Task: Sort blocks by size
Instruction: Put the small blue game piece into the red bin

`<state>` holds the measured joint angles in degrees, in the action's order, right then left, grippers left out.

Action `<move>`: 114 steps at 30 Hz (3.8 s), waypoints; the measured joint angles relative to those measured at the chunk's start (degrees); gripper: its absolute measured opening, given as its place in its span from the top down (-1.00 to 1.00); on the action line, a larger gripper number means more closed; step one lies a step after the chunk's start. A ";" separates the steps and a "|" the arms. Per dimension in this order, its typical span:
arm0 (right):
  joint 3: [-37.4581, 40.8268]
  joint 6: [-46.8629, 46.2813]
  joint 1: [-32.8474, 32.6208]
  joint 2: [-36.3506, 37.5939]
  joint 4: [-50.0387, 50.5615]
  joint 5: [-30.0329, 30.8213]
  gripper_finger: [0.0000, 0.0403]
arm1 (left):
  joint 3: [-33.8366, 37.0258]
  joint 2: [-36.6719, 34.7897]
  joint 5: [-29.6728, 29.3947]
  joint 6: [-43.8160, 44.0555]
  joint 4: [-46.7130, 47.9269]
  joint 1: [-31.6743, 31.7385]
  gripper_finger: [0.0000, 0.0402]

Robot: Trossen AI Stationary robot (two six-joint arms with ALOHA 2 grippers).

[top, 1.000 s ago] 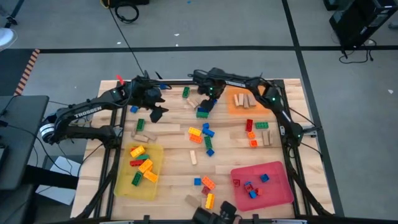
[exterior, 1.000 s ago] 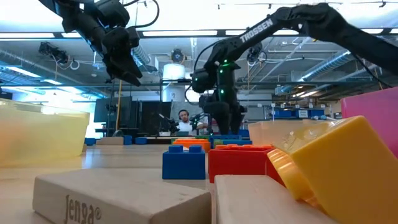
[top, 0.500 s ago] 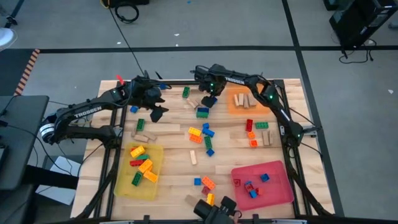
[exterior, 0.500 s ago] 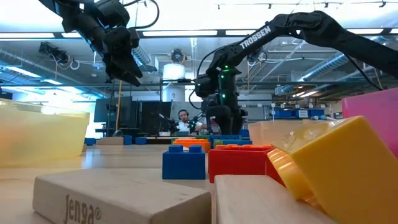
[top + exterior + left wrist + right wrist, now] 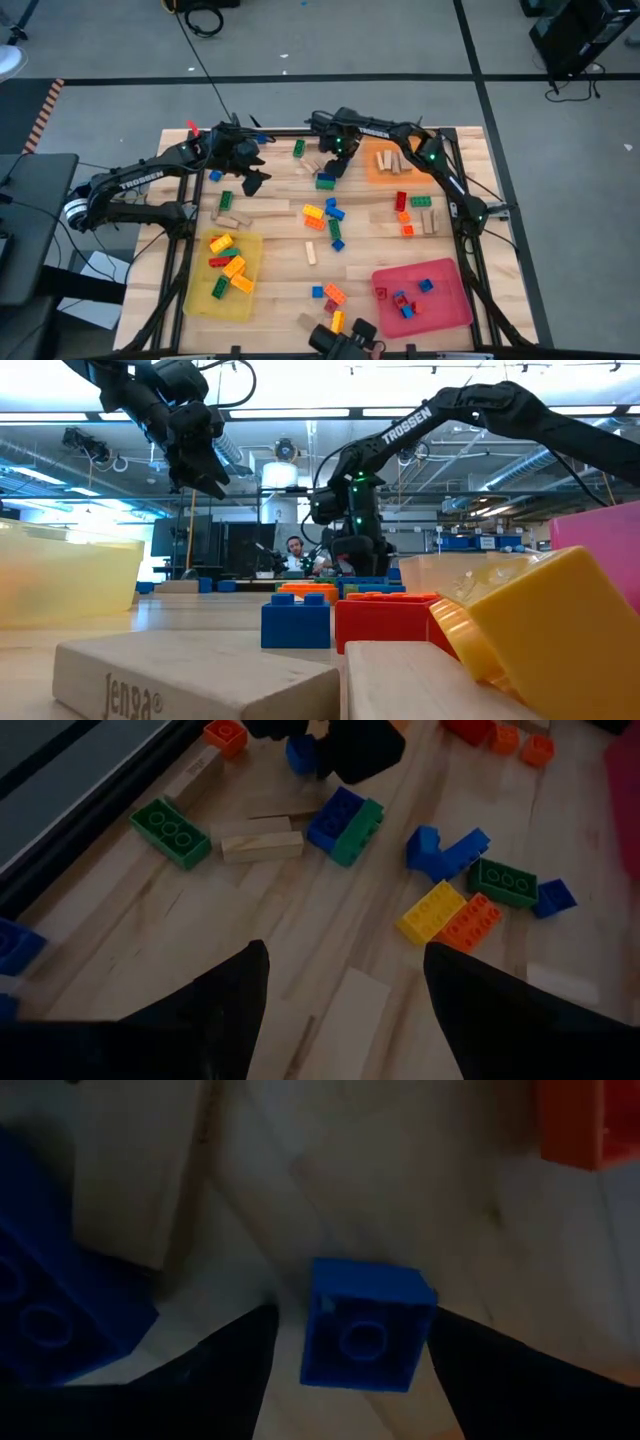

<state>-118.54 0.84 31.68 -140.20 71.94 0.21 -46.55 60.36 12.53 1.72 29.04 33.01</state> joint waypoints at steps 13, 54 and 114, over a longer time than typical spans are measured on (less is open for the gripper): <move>-0.34 -1.98 -0.24 0.38 0.48 0.05 0.25 | -0.02 0.00 -0.30 0.06 -1.05 -0.04 -0.36; 26.62 -95.46 -62.72 48.39 17.04 11.34 0.25 | -0.04 0.00 -2.16 -1.41 -3.94 -0.50 -0.36; 57.37 -119.36 -81.46 48.48 -16.87 6.36 -0.02 | -0.46 0.02 -26.59 19.61 16.50 2.39 -0.33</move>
<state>-61.17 -118.52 -49.78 -91.72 55.07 6.57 -47.00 60.38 -14.05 21.33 45.54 35.40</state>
